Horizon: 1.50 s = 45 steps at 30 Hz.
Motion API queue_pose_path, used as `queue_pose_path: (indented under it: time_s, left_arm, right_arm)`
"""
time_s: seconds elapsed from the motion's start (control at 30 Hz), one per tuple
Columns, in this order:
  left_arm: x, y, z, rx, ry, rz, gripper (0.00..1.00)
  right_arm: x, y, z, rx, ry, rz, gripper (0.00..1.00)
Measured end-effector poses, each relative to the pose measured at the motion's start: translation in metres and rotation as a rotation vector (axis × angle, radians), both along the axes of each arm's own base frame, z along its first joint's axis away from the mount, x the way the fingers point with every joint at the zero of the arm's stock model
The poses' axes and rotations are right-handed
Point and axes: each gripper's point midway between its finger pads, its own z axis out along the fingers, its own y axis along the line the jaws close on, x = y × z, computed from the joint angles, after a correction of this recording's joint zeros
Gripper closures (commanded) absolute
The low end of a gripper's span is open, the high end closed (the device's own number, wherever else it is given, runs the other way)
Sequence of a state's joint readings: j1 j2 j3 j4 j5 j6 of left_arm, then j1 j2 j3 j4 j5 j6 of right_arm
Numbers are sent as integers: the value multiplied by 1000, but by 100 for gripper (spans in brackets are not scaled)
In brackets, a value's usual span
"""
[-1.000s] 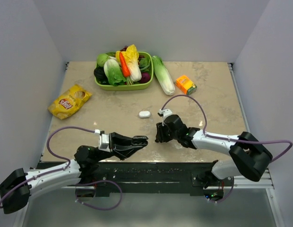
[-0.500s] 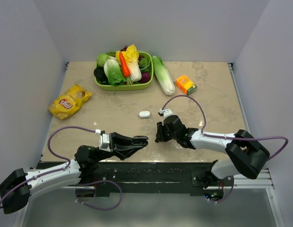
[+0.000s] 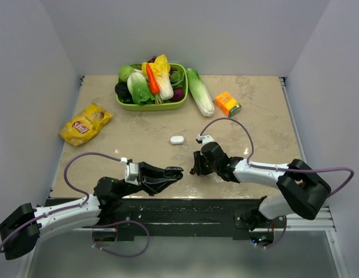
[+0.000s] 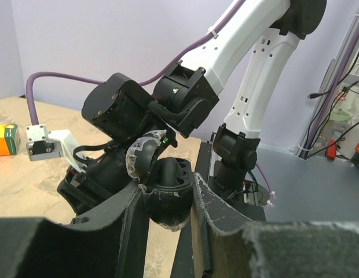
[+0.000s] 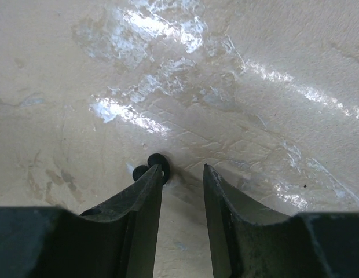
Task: Insert the wireless bluetooth earbuds into the charging case
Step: Adjust the earbud at the center of the board.
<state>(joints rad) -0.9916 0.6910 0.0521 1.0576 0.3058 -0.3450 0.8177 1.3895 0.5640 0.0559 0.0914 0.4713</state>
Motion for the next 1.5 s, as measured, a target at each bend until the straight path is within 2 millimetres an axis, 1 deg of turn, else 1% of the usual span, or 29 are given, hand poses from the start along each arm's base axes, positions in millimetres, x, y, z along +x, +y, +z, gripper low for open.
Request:
queue_pose_path:
  time_s: [0.1, 0.33, 0.53, 0.7, 0.8, 0.87, 0.9, 0.97, 1.0, 1.1, 1.2, 1.37, 1.43, 1.5]
  left_arm:
    - [0, -1, -1, 4, 3, 0, 100]
    - [0, 0, 0, 0, 0, 0, 100]
    - [0, 0, 0, -2, -1, 0, 100]
    - [0, 0, 1, -2, -2, 0, 100]
    - [0, 0, 1, -2, -2, 0, 100]
    - [0, 0, 1, -3, -2, 0, 100]
    - [0, 0, 1, -3, -2, 0, 100]
    - [0, 0, 1, -5, -3, 0, 100]
    - [0, 1, 2, -6, -4, 0, 100]
    - [-1, 1, 3, -9, -5, 0, 100]
    - [-1, 1, 4, -13, -8, 0, 100]
    - [-2, 3, 7, -23, -15, 1, 100]
    - [-1, 3, 8, -25, -15, 3, 100]
    - [-1, 3, 8, -26, -13, 7, 100]
  right_arm:
    - [-3, -3, -9, -25, 25, 0, 62]
    - [-3, 0, -10, -26, 30, 5, 61]
    - [-1, 14, -9, -13, 27, 27, 59]
    - [-2, 30, -9, -1, 17, 56, 61]
    - [-3, 34, -9, 5, 14, 63, 66]
    - [-3, 34, -9, 6, 16, 62, 71]
    - [-3, 34, -9, 7, 18, 61, 77]
    - [-4, 35, -8, 15, 20, 59, 83]
    - [-4, 35, -7, 17, 19, 57, 89]
    - [-5, 34, -4, 18, 21, 56, 96]
    - [-7, 31, -3, 10, 25, 56, 100]
    - [-7, 23, 3, 0, 24, 30, 100]
    - [-2, 18, 10, 16, 13, -12, 100]
    - [8, 8, 18, 53, -3, -90, 100]
